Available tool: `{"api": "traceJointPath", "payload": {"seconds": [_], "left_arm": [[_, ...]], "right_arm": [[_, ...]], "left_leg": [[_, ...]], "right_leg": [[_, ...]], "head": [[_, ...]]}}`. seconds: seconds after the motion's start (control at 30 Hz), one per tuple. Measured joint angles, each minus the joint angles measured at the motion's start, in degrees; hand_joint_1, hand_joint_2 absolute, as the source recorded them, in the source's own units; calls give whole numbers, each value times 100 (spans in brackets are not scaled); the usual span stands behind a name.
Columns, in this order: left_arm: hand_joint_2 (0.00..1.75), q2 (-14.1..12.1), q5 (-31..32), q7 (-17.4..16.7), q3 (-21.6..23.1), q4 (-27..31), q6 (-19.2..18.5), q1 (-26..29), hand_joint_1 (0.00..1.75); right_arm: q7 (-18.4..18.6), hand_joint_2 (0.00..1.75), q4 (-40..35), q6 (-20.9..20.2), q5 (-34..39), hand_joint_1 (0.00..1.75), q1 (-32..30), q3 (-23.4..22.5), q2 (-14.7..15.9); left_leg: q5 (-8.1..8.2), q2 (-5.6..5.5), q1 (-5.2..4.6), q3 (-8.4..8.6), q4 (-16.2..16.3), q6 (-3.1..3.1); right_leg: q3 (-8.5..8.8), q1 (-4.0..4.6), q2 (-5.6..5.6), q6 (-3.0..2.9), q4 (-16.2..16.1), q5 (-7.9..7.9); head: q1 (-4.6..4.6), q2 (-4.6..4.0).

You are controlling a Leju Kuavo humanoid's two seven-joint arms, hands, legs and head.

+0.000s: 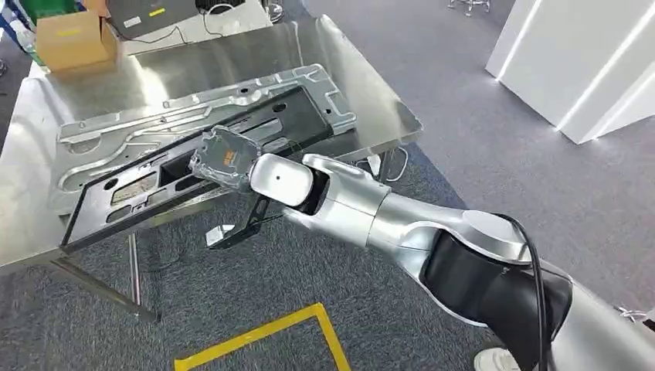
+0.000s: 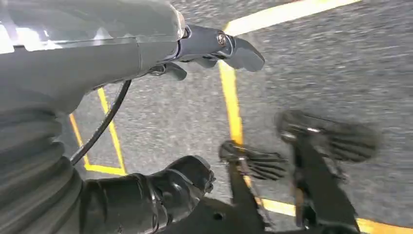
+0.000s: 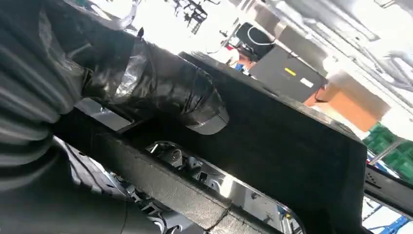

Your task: Take the parts from the cabinet and place them on the table.

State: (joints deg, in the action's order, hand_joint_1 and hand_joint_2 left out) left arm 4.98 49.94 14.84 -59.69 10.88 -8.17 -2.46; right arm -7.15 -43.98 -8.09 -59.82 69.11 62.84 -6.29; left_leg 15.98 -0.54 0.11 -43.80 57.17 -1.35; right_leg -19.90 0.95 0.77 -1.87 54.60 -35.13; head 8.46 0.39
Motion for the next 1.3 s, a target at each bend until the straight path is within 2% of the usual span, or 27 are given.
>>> {"api": "traceJointPath", "payload": {"seconds": [0.07,0.1,0.13,0.2,0.23,0.3,0.37,0.4,0.43,0.47,0.5,0.57,0.6,0.67,0.73,0.8,0.87,0.9,0.93,0.97,1.0,1.03,1.1,1.13,1.17,1.23,1.3], "left_arm": [[175,0,4,-4,0,0,-2,-32,0],[175,-2,2,0,-2,7,4,-54,0],[175,-13,2,0,-4,11,4,-86,0],[175,-15,2,0,-7,11,4,-105,0],[175,-17,2,0,-7,11,7,-119,0],[175,-17,-2,0,-9,13,22,-120,0],[175,-17,-2,-7,-17,13,28,-111,0],[175,-15,6,-9,-24,13,31,-93,0],[175,-11,26,-22,-31,11,31,-67,0],[175,-2,50,-30,-31,11,37,-61,0],[175,7,57,-35,-35,13,46,-61,0],[175,9,66,-50,-39,13,63,-102,0],[175,9,66,-50,-42,13,66,-101,0],[175,-8,68,-57,-48,20,77,-121,0],[175,-8,66,-59,-57,20,79,-124,0],[175,-8,66,-59,-61,20,79,-115,0],[175,0,70,-61,-70,20,78,-70,0],[175,5,70,-63,-74,20,76,-41,0],[175,9,70,-63,-77,20,76,-18,0],[175,11,70,-61,-77,20,76,7,0],[175,13,70,-63,-81,17,76,71,0],[175,13,70,-61,-83,17,79,69,0],[175,14,83,-77,-83,26,76,15,0],[175,7,81,-66,-83,31,81,-25,0],[175,-2,81,-61,-83,37,81,-73,0],[175,-2,81,-61,-83,42,81,-75,0],[175,-4,81,-61,-83,42,81,-102,0]], "right_arm": [[-9,175,-11,2,0,175,4,2,-51],[-5,175,-11,7,0,175,25,-6,-53],[-2,175,-13,7,0,175,91,-13,-64],[2,175,-22,7,0,175,140,-15,-92],[4,175,-19,15,0,175,143,-15,-92],[-7,175,-15,7,0,175,102,-11,-92],[-46,175,0,0,-13,175,87,-11,-81],[-61,175,18,-2,-26,175,83,-9,-77],[-77,175,24,0,-33,175,83,-9,-75],[-98,175,26,0,-40,175,83,-4,-77],[-116,175,37,2,-50,175,63,2,-77],[-142,175,55,17,-66,175,77,9,-165],[-153,175,59,17,-70,175,66,9,-204],[-160,175,63,18,-74,175,106,9,-285],[-160,175,81,20,-77,175,95,9,-298],[-162,175,99,17,-77,175,42,20,-315],[-164,175,118,17,-77,175,-7,41,-317],[-162,175,125,17,-77,175,-22,46,-317],[-162,175,138,17,-77,175,-39,50,-317],[-162,175,151,17,-77,175,-65,57,-317],[-162,175,182,15,-77,175,-110,63,-304],[-162,175,212,20,-77,175,-161,79,-307],[-171,175,197,15,-77,175,-133,85,-335],[-164,175,192,22,-77,175,-59,85,-346],[-162,175,162,24,-77,175,17,83,-396],[-160,175,153,48,-74,175,53,79,-407],[-164,175,162,46,-74,175,3,85,-405]], "left_leg": [[140,-5,-86,181,91,12],[239,-29,-96,282,58,-30],[345,-32,-111,465,43,-63],[499,-4,-73,712,-16,-133],[604,0,-59,807,-20,-154],[807,-10,-46,1014,-20,-171],[999,-56,-25,1251,-19,-146],[1100,-74,-10,1382,-21,-127],[1213,-75,2,1525,-17,-108],[1333,-69,5,1631,-20,-87],[1442,-82,7,1714,-20,-73],[1666,-107,-16,1916,-99,17],[1536,-104,-21,2048,1,60],[1342,-66,-11,1833,482,131],[1132,-24,18,1275,1343,219],[1655,-8,29,734,1727,219],[2313,8,52,367,1622,225],[2362,15,62,249,1381,219],[2108,17,66,172,1048,190],[1468,18,67,126,601,147],[367,25,66,115,94,118],[-31,23,1,136,34,123],[331,28,-51,268,163,43],[450,28,-80,341,165,4],[516,4,-55,482,144,-53],[751,22,-38,797,45,-99],[1000,13,-20,1176,-45,-120]], "right_leg": [[276,-51,51,74,-130,-211],[331,-57,52,115,87,-43],[189,-72,54,137,493,182],[-415,-82,-14,193,1462,471],[-764,-82,-19,214,1832,387],[-1401,-124,-23,255,2101,-292],[-1782,-147,-34,285,1938,-850],[-1891,-145,-34,280,1723,-837],[-1972,-141,-36,257,1383,-501],[-2005,-139,-39,225,957,194],[-2024,-129,-57,200,603,1179],[-1906,-92,-45,135,557,1190],[-1833,-117,-33,81,484,1144],[-1581,-132,-37,-9,436,1143],[-1379,-125,-65,-80,423,961],[-1168,-121,-68,-93,361,793],[-875,-118,-42,-81,282,597],[-708,-114,-30,-68,244,485],[-536,-105,-19,-54,204,370],[-356,-93,-19,-40,162,239],[-278,-103,-7,-27,125,118],[-102,-92,33,25,141,-30],[157,-140,43,114,53,-167],[82,-153,41,138,241,-15],[-106,-157,42,167,642,188],[-783,-161,-15,190,1688,533],[-1521,-169,-27,226,2255,181]], "head": [[-7,0],[-3,0],[-16,2],[-5,-2],[-5,2],[-5,2],[-5,2],[-2,0],[-2,2],[-2,0],[-2,0],[0,0],[0,0],[-2,4],[-7,2],[-2,0],[-7,0],[-5,0],[-7,2],[-5,0],[2,0],[6,2],[-9,2],[-5,0],[-13,2],[-9,2],[-7,0]]}}
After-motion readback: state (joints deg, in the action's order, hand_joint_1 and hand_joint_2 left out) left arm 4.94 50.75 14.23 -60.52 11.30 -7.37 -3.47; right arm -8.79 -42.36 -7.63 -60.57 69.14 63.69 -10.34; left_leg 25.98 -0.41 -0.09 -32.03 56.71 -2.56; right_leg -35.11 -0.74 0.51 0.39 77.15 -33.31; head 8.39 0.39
